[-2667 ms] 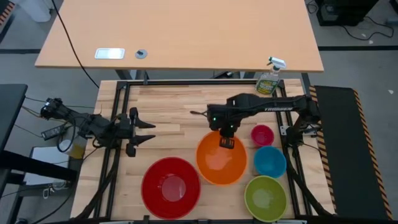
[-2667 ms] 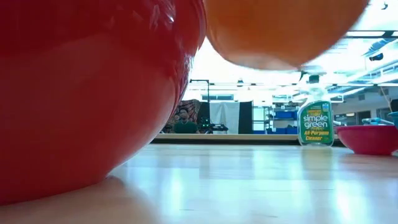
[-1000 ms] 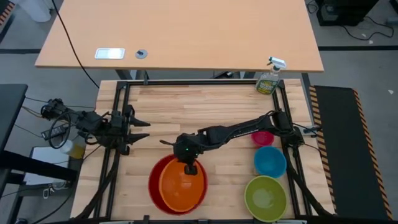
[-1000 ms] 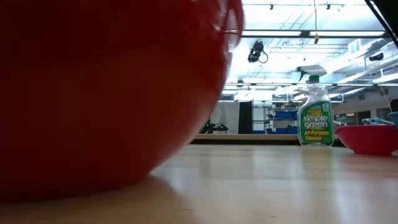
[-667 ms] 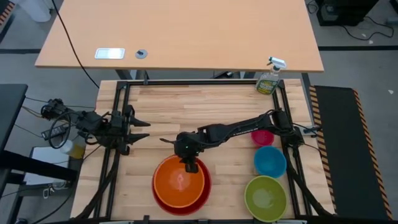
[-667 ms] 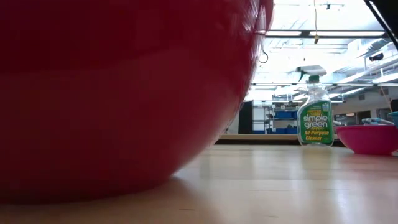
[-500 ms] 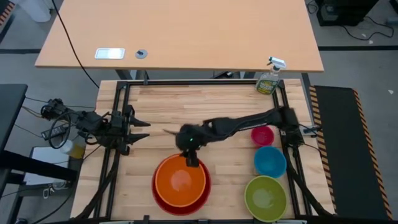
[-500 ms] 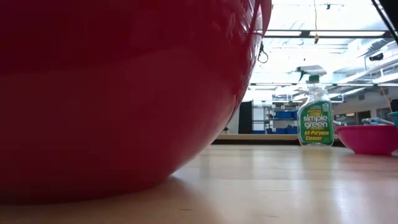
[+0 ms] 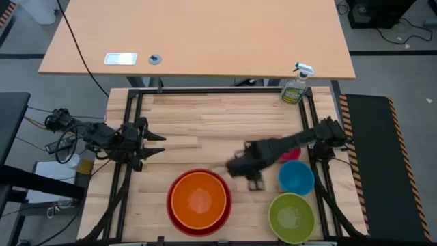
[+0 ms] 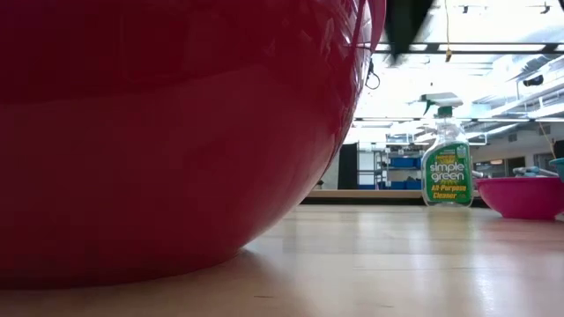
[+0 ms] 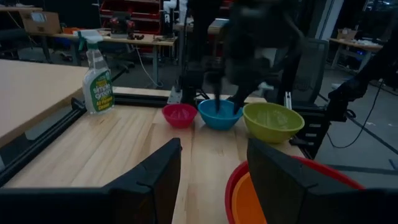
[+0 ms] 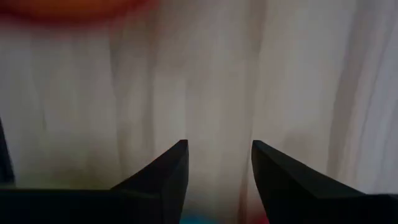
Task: Nest bowls inside each other
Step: Stack the green bowl on the orange bowl
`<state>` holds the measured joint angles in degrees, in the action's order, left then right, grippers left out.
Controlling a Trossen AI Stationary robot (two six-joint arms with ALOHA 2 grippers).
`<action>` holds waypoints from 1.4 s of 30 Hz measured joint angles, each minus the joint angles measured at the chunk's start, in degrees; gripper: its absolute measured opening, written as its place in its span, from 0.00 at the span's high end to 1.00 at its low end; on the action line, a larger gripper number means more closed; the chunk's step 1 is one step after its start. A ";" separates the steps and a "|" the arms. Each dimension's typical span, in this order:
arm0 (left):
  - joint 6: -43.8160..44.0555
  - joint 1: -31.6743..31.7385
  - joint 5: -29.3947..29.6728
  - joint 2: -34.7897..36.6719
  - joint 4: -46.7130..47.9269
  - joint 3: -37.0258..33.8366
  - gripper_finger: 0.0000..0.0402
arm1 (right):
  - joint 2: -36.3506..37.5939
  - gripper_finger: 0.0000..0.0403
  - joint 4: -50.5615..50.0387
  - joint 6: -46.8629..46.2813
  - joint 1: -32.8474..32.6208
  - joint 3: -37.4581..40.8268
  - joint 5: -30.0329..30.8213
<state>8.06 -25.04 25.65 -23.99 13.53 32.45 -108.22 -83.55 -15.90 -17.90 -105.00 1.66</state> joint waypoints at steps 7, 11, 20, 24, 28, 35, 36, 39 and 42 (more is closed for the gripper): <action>1.67 0.00 0.01 0.00 1.70 0.00 0.53 | -0.52 0.55 -6.28 -12.56 -13.61 4.38 3.23; 1.85 0.00 0.01 0.00 1.79 0.00 0.53 | -0.42 0.54 -6.26 -20.93 -17.22 9.32 3.18; 2.06 0.00 0.02 0.00 2.56 0.00 0.53 | -0.42 0.48 -1.66 -24.91 -20.12 14.03 -4.23; 2.47 0.00 0.02 0.00 2.75 -0.02 0.53 | -0.39 0.43 2.42 -21.95 -21.42 17.87 -4.01; 3.22 0.00 0.03 0.00 3.04 -0.02 0.53 | -0.39 0.42 7.84 -17.79 -21.84 21.77 -2.17; 3.91 0.00 0.04 -0.44 3.38 -0.02 0.53 | -0.39 0.55 15.89 -12.78 -21.81 25.21 -3.18; 3.91 0.00 0.04 -0.44 3.38 -0.04 0.53 | -0.39 0.58 16.91 -12.54 -21.81 25.47 -3.23; 3.91 0.00 0.04 -0.44 3.38 -0.04 0.53 | -0.39 0.69 18.06 -12.19 -21.81 26.06 -3.22; 4.08 0.00 0.04 -0.42 3.38 -0.04 0.53 | -0.36 0.80 18.25 -11.77 -21.48 26.05 -4.40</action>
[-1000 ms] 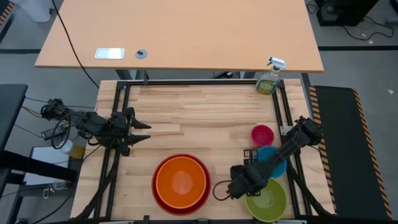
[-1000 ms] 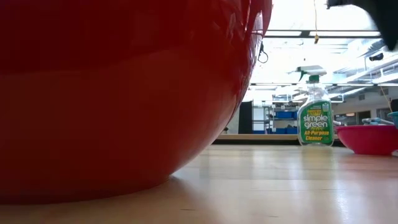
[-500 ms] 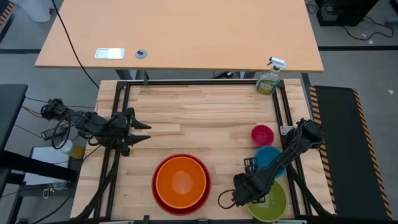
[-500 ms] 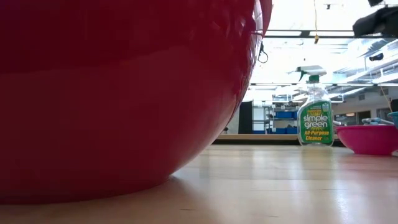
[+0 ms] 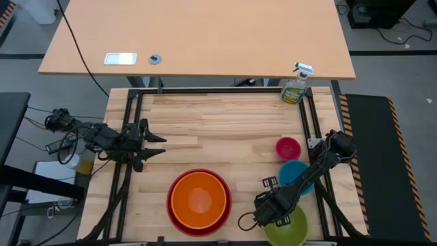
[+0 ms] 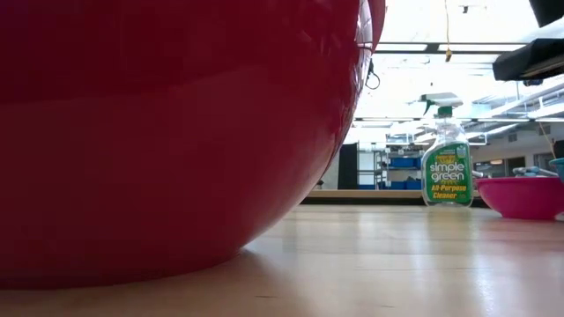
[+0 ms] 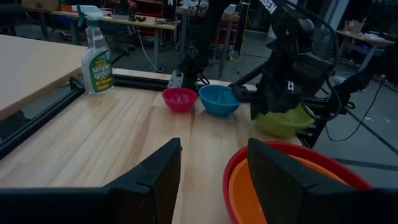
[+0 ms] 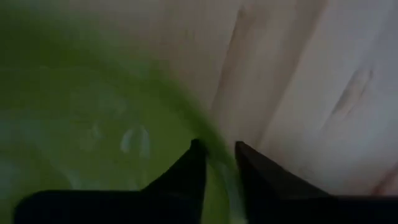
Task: Nest bowls inside each other
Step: Stack the green bowl on the orange bowl
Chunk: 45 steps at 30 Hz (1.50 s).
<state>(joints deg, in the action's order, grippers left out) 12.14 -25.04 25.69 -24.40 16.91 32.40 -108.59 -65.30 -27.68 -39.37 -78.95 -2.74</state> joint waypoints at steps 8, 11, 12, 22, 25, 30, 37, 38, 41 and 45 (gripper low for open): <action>0.20 0.00 0.00 0.02 0.02 0.00 0.53 | 0.70 0.94 -1.60 0.91 2.43 -3.05 -4.64; 0.26 0.00 0.00 0.02 0.08 0.00 0.53 | 1.97 0.94 -0.93 0.02 3.44 -6.23 -2.70; 0.26 0.00 0.00 0.02 0.11 0.00 0.53 | 2.49 0.94 -0.79 0.02 4.00 -7.27 -2.41; 0.29 0.00 0.00 0.02 0.59 0.00 0.53 | 5.02 0.94 10.31 -2.38 9.94 -17.50 2.03; 0.27 0.00 0.02 0.02 0.53 0.00 0.53 | 4.77 0.92 17.76 -2.75 12.87 -18.06 6.13; 0.29 0.00 0.02 0.02 0.27 0.00 0.53 | 1.51 0.92 30.85 -1.52 17.83 -17.82 9.52; 0.31 0.00 0.02 0.00 0.18 0.00 0.53 | -6.67 0.92 40.88 2.12 23.26 -17.82 0.99; 0.31 0.00 0.02 0.00 0.20 0.00 0.53 | -7.54 0.92 39.92 1.98 23.75 -17.80 -0.12; 0.32 0.00 0.02 0.00 0.21 0.00 0.53 | -8.87 0.92 36.18 2.51 24.94 -17.76 -1.38; 0.33 0.00 0.02 0.00 0.24 0.00 0.53 | -9.59 0.92 32.54 7.52 25.86 -17.78 -0.69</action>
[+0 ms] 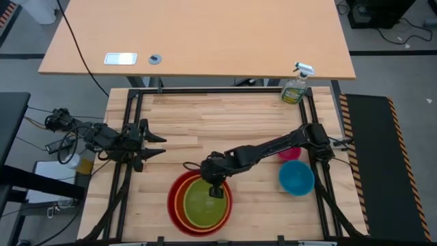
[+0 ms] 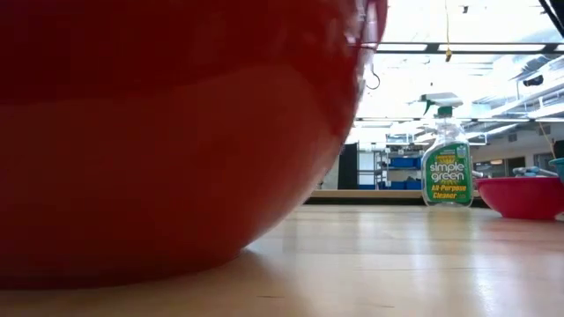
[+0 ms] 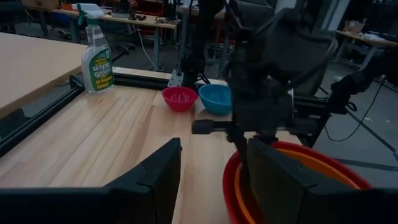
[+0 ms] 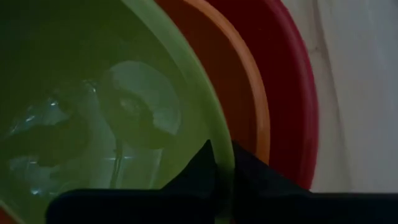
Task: Nest bowls inside each other
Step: Stack the green bowl on the orange bowl, then stack the blue bowl on the green bowl
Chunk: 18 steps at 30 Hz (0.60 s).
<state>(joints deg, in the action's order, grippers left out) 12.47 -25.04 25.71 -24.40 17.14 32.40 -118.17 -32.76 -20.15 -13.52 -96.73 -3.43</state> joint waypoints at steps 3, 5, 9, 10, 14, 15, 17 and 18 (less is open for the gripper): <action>0.00 0.00 0.00 0.00 -0.02 0.00 0.53 | 0.09 0.87 -0.29 2.06 0.28 -0.02 -0.10; 0.00 0.00 0.00 0.00 -0.02 0.00 0.53 | 0.11 0.82 -0.19 2.35 0.31 -0.04 -0.69; 0.00 0.00 0.00 0.00 0.00 0.00 0.53 | 0.11 0.69 -0.51 1.72 0.56 -0.15 -1.61; 0.00 0.00 0.00 0.00 0.01 0.00 0.53 | 0.27 0.66 -1.60 1.31 0.69 -0.81 -1.78; 0.02 0.00 0.00 -0.02 0.33 0.00 0.53 | 0.53 0.57 -9.43 1.48 0.96 -7.82 0.21; 0.02 0.00 -0.02 -0.02 0.37 0.00 0.53 | 0.62 0.56 -12.93 2.42 0.93 -10.49 1.98; 0.24 0.00 -0.01 0.00 0.39 0.00 0.53 | 0.88 0.55 -19.52 3.66 0.36 -15.03 6.65; 0.37 0.00 -0.01 0.00 0.42 0.00 0.53 | 0.96 0.55 -23.05 3.60 -0.10 -16.88 8.89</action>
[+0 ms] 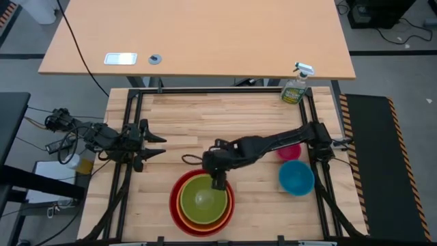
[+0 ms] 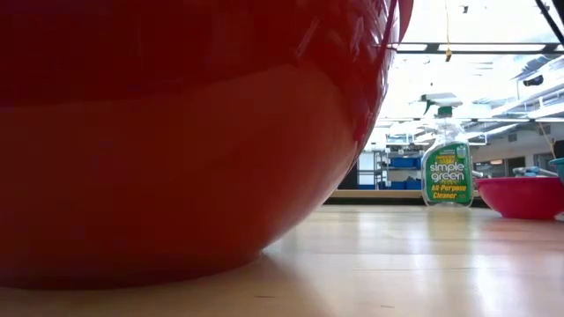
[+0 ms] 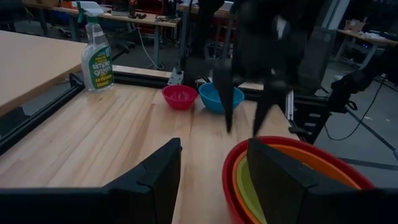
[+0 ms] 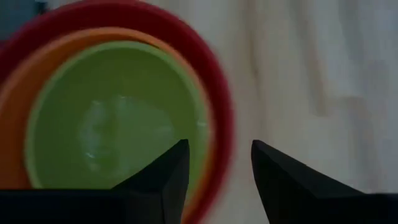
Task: Nest bowls inside each other
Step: Stack the blue bowl on the green bowl
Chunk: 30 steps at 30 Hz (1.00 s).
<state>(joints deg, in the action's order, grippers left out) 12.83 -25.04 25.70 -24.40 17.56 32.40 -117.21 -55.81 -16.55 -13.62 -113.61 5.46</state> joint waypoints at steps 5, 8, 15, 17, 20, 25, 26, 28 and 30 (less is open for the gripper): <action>1.38 0.00 -0.01 0.00 0.63 0.00 0.53 | -0.02 0.56 -23.87 -6.04 -3.34 -3.51 5.86; 1.58 0.00 -0.01 0.00 0.80 0.00 0.53 | -0.09 0.56 -35.04 -12.33 -5.68 0.18 6.80; 2.81 -0.03 -0.02 -0.20 1.03 0.00 0.53 | 7.66 0.56 -29.75 -21.10 -10.47 18.01 1.39; 3.05 -0.04 -0.01 -0.46 1.09 0.00 0.53 | 10.03 0.56 -29.13 -25.66 -11.48 23.28 1.74; 3.35 -0.26 -0.01 -1.82 1.04 0.00 0.53 | 14.77 0.55 -28.86 -33.52 -13.05 30.48 0.58; 2.63 -0.26 -0.01 -5.02 -0.46 0.00 0.53 | 19.05 0.55 -25.35 -43.92 -15.72 39.96 -6.02; 2.60 -0.26 -0.01 -5.51 -0.63 0.00 0.53 | 19.53 0.54 -24.17 -44.72 -16.22 41.12 -7.60; 2.56 -0.26 -0.01 -6.35 -1.08 0.00 0.53 | 19.67 0.52 -22.21 -45.73 -17.08 42.53 -9.24; 2.54 -0.26 -0.01 -6.75 -1.60 0.00 0.53 | 19.01 0.49 -20.09 -47.12 -17.60 42.76 -9.39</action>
<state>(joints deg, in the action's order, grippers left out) 15.38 -25.30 25.69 -31.16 15.97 32.40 -98.20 -75.90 -63.67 -31.21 -70.85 -3.94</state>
